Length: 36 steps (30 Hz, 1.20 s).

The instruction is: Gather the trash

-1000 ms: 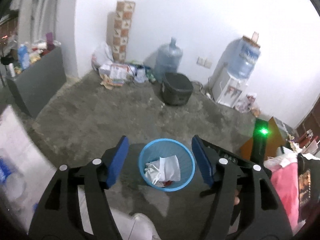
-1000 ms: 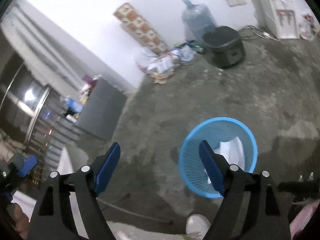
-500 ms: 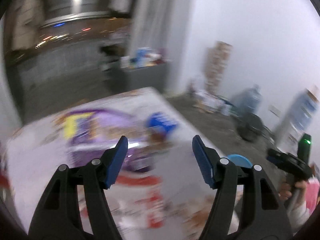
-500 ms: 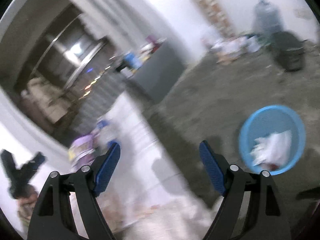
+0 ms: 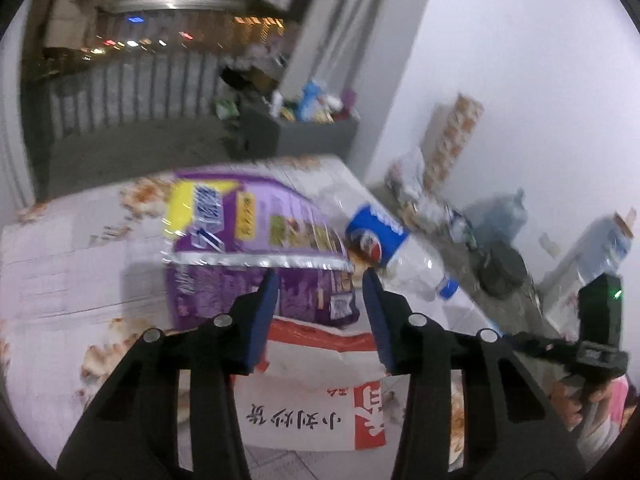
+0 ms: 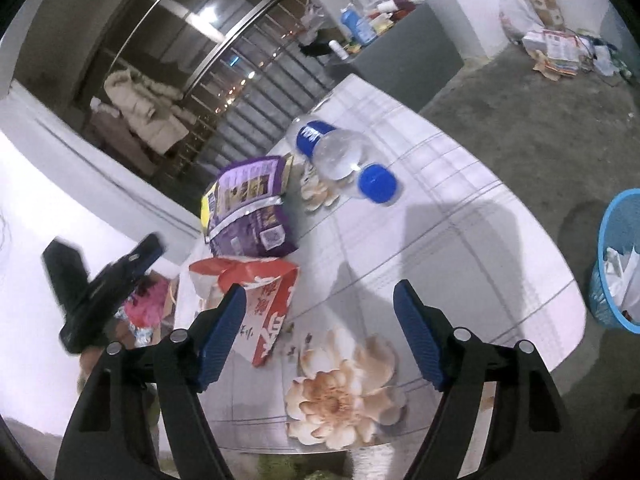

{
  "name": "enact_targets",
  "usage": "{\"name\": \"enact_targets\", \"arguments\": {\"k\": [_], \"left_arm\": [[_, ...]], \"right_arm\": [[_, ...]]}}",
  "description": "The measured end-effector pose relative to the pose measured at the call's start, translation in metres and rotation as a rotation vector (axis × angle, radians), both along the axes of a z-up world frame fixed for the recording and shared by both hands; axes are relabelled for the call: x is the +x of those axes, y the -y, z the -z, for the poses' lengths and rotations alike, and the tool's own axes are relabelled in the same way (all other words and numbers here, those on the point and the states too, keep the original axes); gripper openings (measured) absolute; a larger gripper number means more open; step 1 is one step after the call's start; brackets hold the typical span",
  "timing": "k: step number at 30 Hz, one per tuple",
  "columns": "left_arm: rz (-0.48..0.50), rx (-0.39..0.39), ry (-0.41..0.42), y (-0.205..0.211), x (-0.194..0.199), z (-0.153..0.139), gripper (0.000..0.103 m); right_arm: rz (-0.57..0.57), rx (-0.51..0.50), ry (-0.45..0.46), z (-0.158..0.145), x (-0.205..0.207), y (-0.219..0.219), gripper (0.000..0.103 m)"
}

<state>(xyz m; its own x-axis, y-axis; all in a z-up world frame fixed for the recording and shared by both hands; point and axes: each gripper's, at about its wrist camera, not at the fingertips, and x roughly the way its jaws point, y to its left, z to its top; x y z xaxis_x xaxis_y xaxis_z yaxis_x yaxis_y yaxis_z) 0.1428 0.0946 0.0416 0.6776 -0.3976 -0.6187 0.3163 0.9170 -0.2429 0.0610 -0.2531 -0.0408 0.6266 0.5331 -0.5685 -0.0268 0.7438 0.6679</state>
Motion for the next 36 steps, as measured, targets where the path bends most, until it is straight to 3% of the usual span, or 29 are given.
{"name": "enact_targets", "arguments": {"k": [3,9,21,26,32,36], "left_arm": [[0.024,0.087,-0.109,0.013,0.014,0.031,0.025],[0.081,0.084,-0.191,0.008,-0.014,0.071,0.016],[0.083,0.051,-0.147,-0.004,-0.030,0.084,0.011],[0.087,0.025,-0.127,-0.009,-0.035,0.087,0.010],[0.101,0.001,-0.079,-0.011,-0.041,0.092,0.010],[0.105,-0.001,-0.076,-0.011,-0.042,0.092,0.010]], "right_arm": [[-0.014,-0.022,-0.004,-0.002,-0.001,-0.008,0.074],[-0.042,-0.042,-0.022,0.000,-0.001,-0.018,0.074],[-0.180,0.076,-0.107,0.028,0.053,-0.073,0.074],[-0.217,0.097,-0.186,0.047,0.068,-0.093,0.074],[-0.283,0.086,-0.167,0.048,0.078,-0.116,0.074],[-0.272,0.083,-0.189,0.048,0.084,-0.127,0.068]]}}
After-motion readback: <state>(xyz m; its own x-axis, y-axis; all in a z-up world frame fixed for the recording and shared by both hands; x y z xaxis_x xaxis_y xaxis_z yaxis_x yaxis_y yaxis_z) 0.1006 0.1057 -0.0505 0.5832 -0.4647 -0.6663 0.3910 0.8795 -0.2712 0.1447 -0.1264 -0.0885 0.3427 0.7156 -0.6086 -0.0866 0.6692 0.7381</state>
